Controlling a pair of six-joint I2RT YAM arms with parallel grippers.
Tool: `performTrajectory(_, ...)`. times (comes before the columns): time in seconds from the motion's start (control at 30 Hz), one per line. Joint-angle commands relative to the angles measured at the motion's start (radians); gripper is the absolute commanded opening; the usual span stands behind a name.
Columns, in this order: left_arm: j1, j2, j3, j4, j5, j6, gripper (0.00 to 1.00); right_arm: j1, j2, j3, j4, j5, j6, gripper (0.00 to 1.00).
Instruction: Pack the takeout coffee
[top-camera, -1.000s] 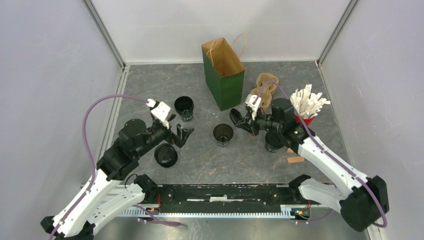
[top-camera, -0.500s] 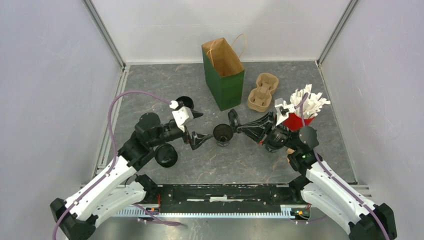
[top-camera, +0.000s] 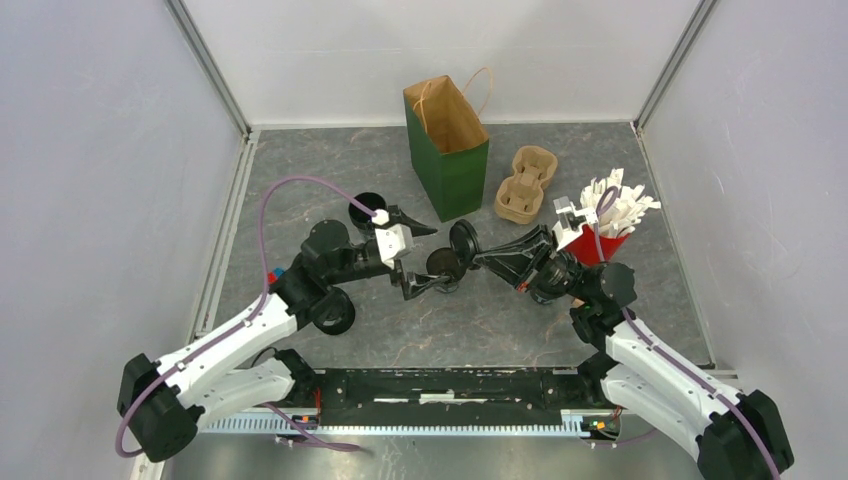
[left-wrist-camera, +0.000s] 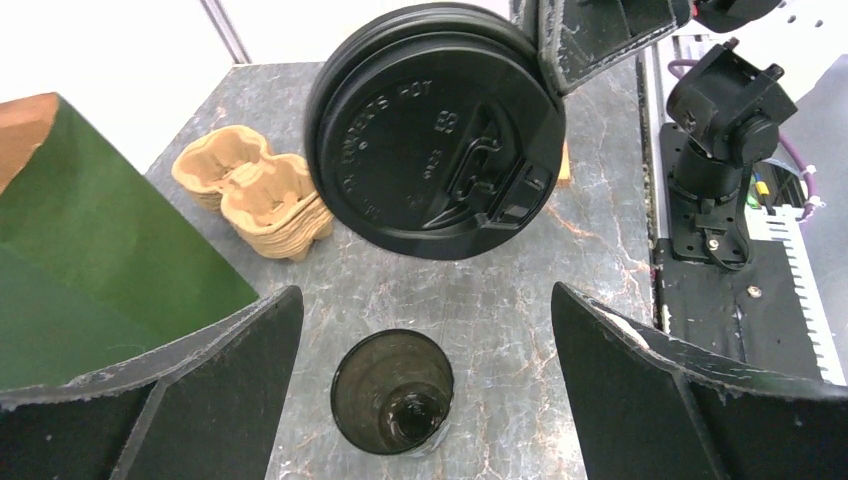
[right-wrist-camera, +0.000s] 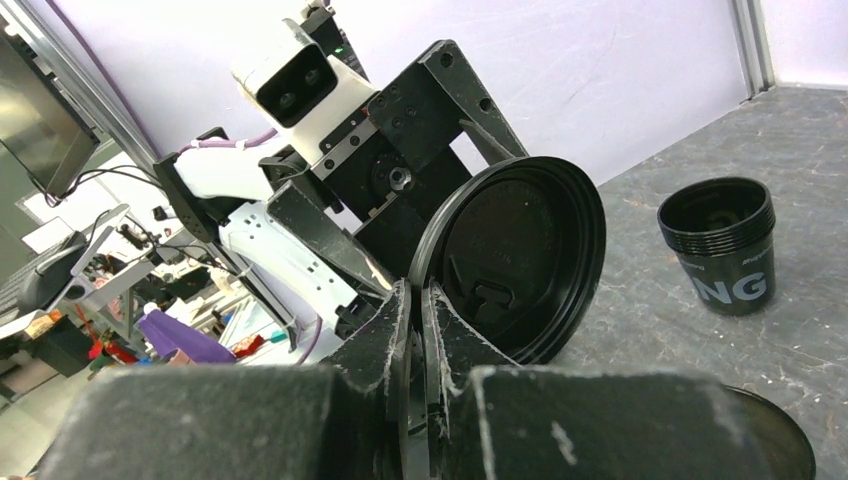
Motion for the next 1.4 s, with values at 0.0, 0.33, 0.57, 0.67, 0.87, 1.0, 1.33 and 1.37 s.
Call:
performTrajectory(0.0,-0.039,0.032,0.026,0.107,0.006,0.089,1.00,0.015,0.013,-0.010,0.075,0.017,0.022,0.10)
performTrajectory(0.33,-0.093,0.064,0.016,0.186,-0.068,0.167,1.00,0.040,0.039,-0.017,0.081,0.037,0.020,0.10)
performTrajectory(0.57,-0.101,0.062,0.010,0.192,-0.053,0.193,1.00,0.050,0.048,-0.009,0.078,0.052,0.023,0.10)
performTrajectory(0.67,-0.102,0.053,0.003,0.196,-0.047,0.202,0.98,0.054,0.050,-0.006,0.078,0.058,0.024,0.10)
performTrajectory(0.87,-0.102,0.041,-0.005,0.209,-0.058,0.204,0.96,0.063,0.053,-0.011,0.078,0.066,0.029,0.10)
performTrajectory(1.0,-0.103,0.038,-0.022,0.234,-0.049,0.190,0.98,0.064,0.052,-0.025,0.093,0.076,0.036,0.10)
performTrajectory(1.33,-0.103,0.047,-0.029,0.251,-0.086,0.180,0.97,0.067,0.069,-0.043,0.144,0.079,0.069,0.10)
performTrajectory(1.37,-0.103,0.047,-0.029,0.257,-0.092,0.176,0.97,0.069,0.068,-0.046,0.144,0.082,0.069,0.10)
